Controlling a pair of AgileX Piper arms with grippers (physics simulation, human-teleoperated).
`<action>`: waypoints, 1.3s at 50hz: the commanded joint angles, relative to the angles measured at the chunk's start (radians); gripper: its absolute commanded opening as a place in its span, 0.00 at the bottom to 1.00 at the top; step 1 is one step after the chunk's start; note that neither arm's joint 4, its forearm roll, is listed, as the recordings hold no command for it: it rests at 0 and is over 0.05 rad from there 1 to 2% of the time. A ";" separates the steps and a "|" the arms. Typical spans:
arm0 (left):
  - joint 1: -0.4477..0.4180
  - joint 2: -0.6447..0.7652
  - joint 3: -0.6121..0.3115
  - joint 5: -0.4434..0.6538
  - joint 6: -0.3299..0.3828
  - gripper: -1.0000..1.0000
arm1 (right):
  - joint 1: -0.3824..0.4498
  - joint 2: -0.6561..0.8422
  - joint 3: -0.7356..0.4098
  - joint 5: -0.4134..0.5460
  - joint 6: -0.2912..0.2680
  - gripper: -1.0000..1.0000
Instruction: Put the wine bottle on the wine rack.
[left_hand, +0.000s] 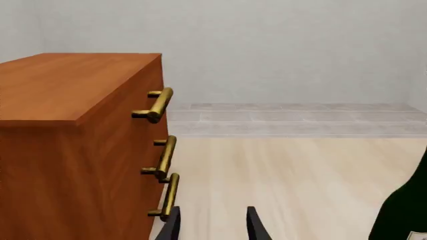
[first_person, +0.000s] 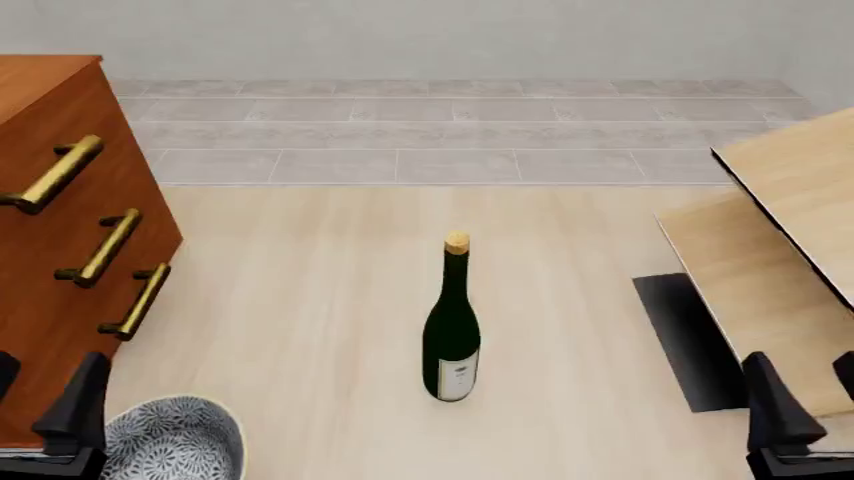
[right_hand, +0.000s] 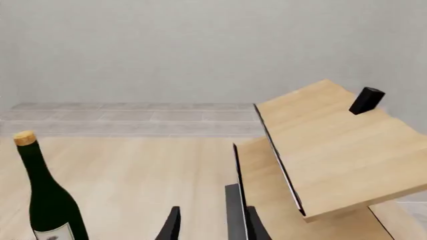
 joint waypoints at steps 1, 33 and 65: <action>-0.006 0.000 -0.005 -0.004 0.018 1.00 | 0.016 0.000 -0.010 0.014 -0.011 1.00; -0.048 -0.001 -0.068 0.038 -0.007 1.00 | 0.386 0.045 -0.236 0.179 -0.090 1.00; -0.086 -0.001 -0.077 0.042 0.002 1.00 | 0.640 0.459 -0.283 -0.145 -0.115 1.00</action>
